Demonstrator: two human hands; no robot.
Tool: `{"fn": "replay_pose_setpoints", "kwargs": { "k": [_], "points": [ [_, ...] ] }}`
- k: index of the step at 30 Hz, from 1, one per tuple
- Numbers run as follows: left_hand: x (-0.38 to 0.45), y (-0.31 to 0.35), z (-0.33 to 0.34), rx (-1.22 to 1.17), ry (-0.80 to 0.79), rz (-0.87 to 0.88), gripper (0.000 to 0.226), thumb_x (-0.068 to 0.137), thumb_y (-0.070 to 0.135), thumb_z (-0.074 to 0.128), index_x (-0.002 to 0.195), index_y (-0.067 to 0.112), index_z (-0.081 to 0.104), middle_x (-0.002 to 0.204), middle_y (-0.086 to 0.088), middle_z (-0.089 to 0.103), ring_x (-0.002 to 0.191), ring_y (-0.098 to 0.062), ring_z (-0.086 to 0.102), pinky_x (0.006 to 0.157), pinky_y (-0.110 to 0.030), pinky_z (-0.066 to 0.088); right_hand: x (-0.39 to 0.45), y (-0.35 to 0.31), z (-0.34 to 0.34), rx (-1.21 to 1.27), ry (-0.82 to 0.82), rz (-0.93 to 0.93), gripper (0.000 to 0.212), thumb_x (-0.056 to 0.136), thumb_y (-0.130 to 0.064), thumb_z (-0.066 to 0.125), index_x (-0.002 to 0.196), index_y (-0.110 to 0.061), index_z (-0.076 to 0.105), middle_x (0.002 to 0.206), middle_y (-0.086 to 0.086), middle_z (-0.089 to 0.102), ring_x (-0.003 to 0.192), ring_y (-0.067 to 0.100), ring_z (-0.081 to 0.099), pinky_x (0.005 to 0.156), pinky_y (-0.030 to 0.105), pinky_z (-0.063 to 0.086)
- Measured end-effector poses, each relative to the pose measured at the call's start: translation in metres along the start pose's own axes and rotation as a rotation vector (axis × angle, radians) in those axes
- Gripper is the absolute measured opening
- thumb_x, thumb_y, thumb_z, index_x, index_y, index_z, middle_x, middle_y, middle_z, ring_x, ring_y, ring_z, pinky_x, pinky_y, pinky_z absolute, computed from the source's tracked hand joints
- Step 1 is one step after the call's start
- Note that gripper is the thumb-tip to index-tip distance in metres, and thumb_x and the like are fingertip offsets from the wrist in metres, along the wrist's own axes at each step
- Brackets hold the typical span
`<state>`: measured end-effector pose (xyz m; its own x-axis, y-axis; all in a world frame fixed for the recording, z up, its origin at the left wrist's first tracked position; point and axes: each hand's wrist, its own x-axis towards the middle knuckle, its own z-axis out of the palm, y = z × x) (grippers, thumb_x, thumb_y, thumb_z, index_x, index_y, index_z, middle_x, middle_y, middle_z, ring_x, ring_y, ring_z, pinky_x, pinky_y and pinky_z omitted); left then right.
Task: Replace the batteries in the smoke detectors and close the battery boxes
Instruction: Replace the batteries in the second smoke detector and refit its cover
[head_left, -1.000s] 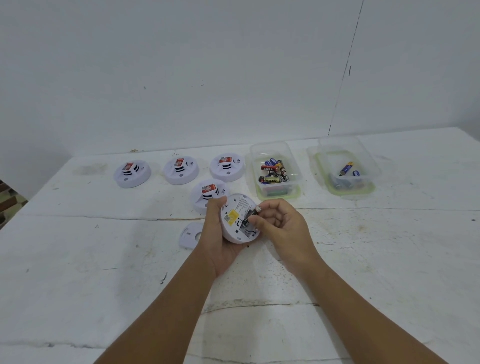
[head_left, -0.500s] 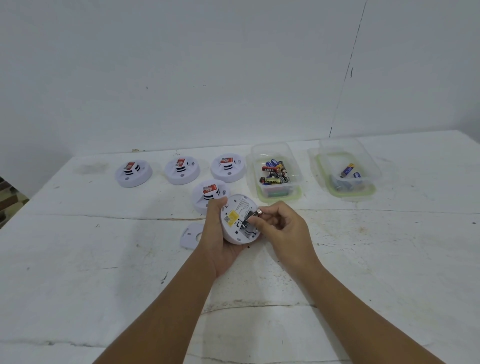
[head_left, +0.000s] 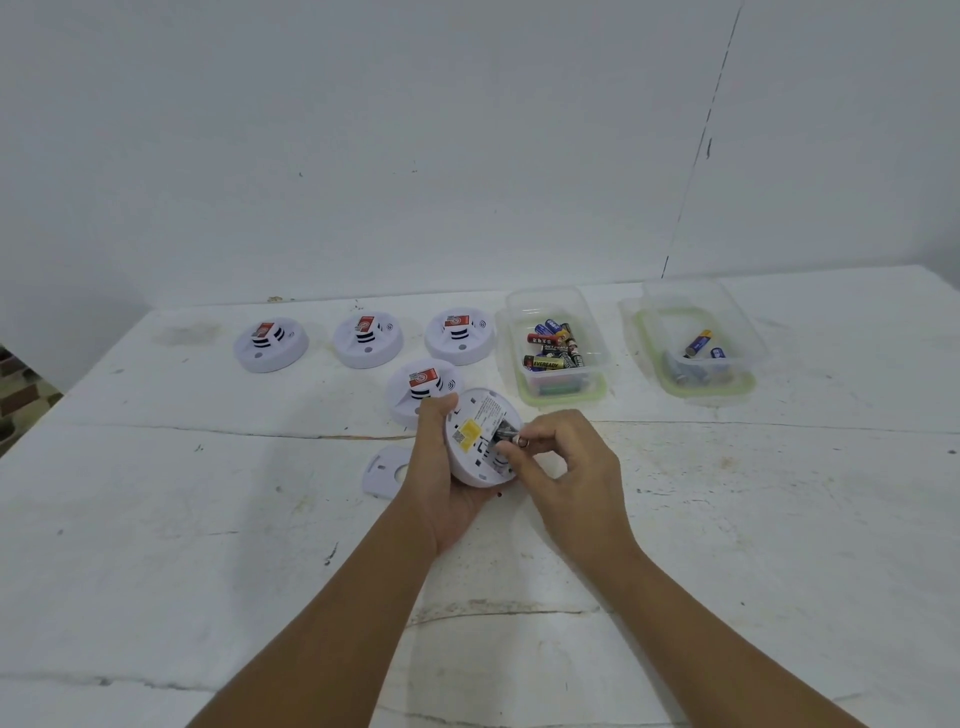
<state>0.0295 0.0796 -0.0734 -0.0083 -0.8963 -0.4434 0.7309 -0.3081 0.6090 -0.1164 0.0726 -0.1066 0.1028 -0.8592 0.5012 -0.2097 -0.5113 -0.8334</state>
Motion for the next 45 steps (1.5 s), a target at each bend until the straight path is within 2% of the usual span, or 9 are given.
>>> {"fn": "replay_pose_setpoints", "kwargs": {
  "k": [6,11,15,19,26,30,34,41,45],
  "points": [
    [0.002,-0.001,-0.003,-0.045,-0.035,-0.017,0.059,0.077,0.049,0.066,0.116,0.005,0.066,0.095,-0.016,0.069,0.086,-0.027,0.066,0.059,-0.031,0.06,-0.003,0.001,0.003,-0.102,-0.061,-0.156,0.018,0.085,-0.017,0.086,0.099,-0.014,0.075,0.1,-0.007,0.071,0.094,0.007,0.067,0.083,0.022,0.054],
    [0.005,0.0,-0.007,-0.032,-0.041,-0.011,0.061,0.078,0.05,0.067,0.12,0.006,0.065,0.097,-0.016,0.069,0.089,-0.027,0.066,0.065,-0.035,0.061,-0.002,0.001,0.002,-0.092,-0.075,-0.179,0.019,0.086,-0.013,0.086,0.104,-0.014,0.081,0.107,-0.008,0.078,0.104,0.0,0.07,0.095,0.017,0.052],
    [0.006,0.0,-0.009,0.005,-0.046,0.003,0.054,0.077,0.049,0.068,0.109,0.005,0.073,0.102,-0.018,0.067,0.095,-0.028,0.064,0.084,-0.035,0.05,0.001,-0.001,0.0,-0.029,-0.093,-0.063,0.018,0.086,-0.022,0.085,0.103,-0.02,0.081,0.105,-0.013,0.076,0.103,0.004,0.07,0.093,0.019,0.052],
    [0.005,0.002,-0.006,0.045,-0.07,0.0,0.045,0.077,0.046,0.065,0.092,0.008,0.083,0.103,-0.019,0.071,0.091,-0.031,0.07,0.087,-0.04,0.048,0.007,-0.003,-0.002,0.028,-0.086,0.22,0.03,0.074,-0.035,0.092,0.099,-0.034,0.077,0.1,-0.014,0.066,0.096,0.008,0.063,0.085,0.018,0.048],
    [-0.001,0.006,0.001,0.074,-0.057,-0.028,0.043,0.098,0.041,0.049,0.108,0.006,0.071,0.101,-0.02,0.075,0.083,-0.032,0.075,0.082,-0.047,0.055,0.016,-0.002,-0.001,0.239,-0.15,0.491,0.052,0.052,-0.031,0.104,0.091,-0.027,0.069,0.069,-0.012,0.05,0.063,0.009,0.044,0.061,0.031,0.04],
    [-0.001,0.006,0.0,0.07,-0.02,-0.016,0.043,0.096,0.042,0.052,0.111,0.007,0.072,0.104,-0.02,0.074,0.095,-0.032,0.071,0.09,-0.05,0.054,0.026,0.001,-0.003,0.255,-0.229,0.53,0.048,0.049,-0.033,0.104,0.081,-0.021,0.07,0.061,-0.012,0.041,0.06,0.011,0.037,0.063,0.034,0.035],
    [0.002,0.005,-0.002,0.067,-0.016,-0.02,0.047,0.096,0.043,0.051,0.094,0.006,0.08,0.098,-0.021,0.075,0.084,-0.034,0.074,0.089,-0.051,0.054,0.024,-0.004,-0.003,0.187,-0.219,0.477,0.043,0.047,-0.046,0.1,0.073,-0.021,0.078,0.081,-0.003,0.053,0.068,0.012,0.045,0.068,0.033,0.042],
    [0.0,0.005,-0.003,0.08,-0.033,-0.018,0.046,0.094,0.046,0.053,0.107,0.006,0.071,0.101,-0.022,0.073,0.093,-0.036,0.071,0.097,-0.053,0.05,0.024,-0.008,-0.011,0.144,-0.323,0.451,0.018,0.068,-0.039,0.093,0.077,-0.027,0.083,0.093,0.002,0.053,0.072,0.007,0.049,0.068,0.017,0.044],
    [-0.001,0.008,0.0,0.085,-0.044,-0.035,0.055,0.078,0.044,0.062,0.118,0.006,0.068,0.108,-0.022,0.072,0.104,-0.038,0.066,0.103,-0.054,0.048,0.025,-0.011,-0.01,0.138,-0.296,0.486,0.023,0.068,-0.034,0.096,0.075,-0.02,0.079,0.088,0.0,0.05,0.065,0.003,0.045,0.063,0.014,0.041]
  ]
}}
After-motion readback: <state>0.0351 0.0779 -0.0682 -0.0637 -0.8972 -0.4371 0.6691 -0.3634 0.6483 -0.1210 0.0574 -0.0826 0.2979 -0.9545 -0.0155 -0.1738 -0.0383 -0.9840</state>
